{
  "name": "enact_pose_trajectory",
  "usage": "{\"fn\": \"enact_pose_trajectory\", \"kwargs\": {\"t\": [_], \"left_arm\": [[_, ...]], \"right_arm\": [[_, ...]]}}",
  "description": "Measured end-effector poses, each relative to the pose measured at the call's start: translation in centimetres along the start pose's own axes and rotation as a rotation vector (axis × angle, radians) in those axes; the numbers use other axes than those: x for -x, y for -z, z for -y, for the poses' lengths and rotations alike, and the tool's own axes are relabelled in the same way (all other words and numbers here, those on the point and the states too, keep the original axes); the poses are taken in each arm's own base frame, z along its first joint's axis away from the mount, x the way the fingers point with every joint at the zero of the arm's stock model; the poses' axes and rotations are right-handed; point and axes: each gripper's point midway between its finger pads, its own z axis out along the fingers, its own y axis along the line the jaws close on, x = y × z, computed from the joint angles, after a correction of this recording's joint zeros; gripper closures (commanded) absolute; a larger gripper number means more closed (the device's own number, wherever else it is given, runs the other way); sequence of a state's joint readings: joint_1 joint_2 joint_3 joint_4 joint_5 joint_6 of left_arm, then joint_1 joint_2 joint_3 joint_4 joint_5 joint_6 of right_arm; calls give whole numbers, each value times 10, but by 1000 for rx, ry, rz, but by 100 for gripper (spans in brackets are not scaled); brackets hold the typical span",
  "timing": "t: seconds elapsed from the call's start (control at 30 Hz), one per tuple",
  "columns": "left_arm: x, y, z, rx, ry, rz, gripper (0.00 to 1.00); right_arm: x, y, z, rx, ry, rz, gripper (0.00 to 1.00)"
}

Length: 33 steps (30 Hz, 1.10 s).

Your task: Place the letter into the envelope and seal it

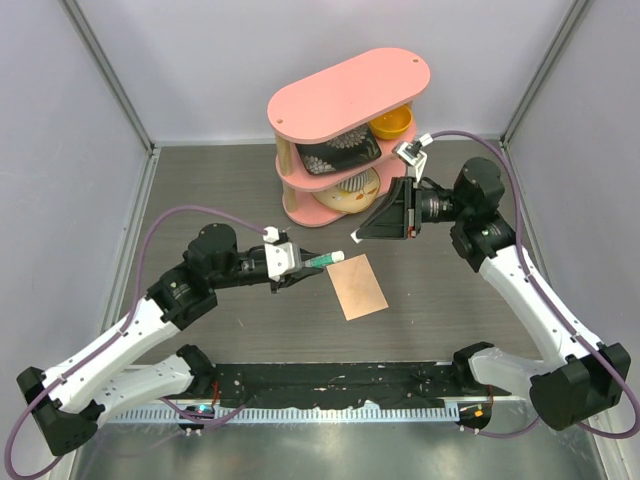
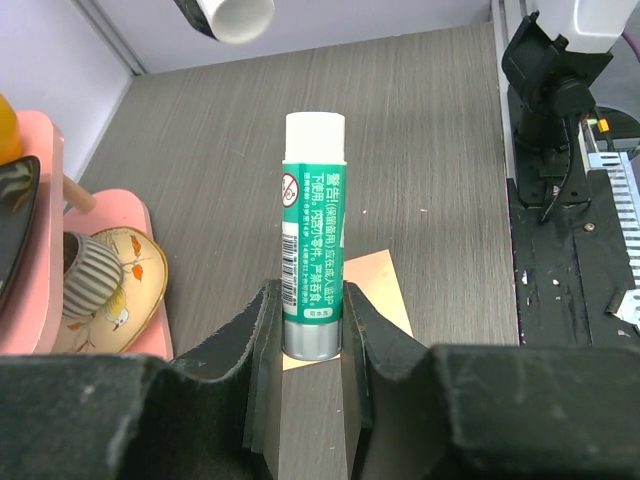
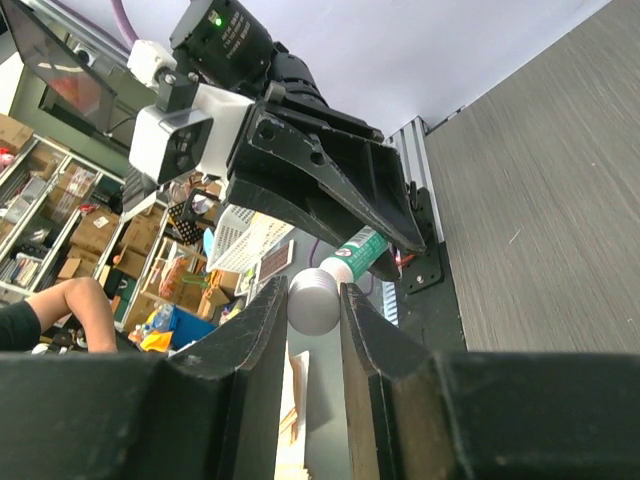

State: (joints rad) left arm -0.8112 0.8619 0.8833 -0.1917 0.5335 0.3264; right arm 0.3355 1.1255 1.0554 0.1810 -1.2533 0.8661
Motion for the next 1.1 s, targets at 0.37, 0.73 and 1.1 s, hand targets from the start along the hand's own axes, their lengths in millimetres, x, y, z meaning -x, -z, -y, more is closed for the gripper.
{"fn": "enact_pose_trajectory", "kwargs": {"t": [0.37, 0.73, 1.1], "left_arm": [[18, -5, 0, -37, -6, 41, 100], [4, -16, -2, -50, 22, 4, 100], [4, -16, -3, -43, 31, 0, 100]], "right_arm": [[-17, -6, 4, 0, -15, -47, 99], [-19, -8, 1, 8, -1, -55, 99], [-21, -8, 1, 9, 8, -59, 99]]}}
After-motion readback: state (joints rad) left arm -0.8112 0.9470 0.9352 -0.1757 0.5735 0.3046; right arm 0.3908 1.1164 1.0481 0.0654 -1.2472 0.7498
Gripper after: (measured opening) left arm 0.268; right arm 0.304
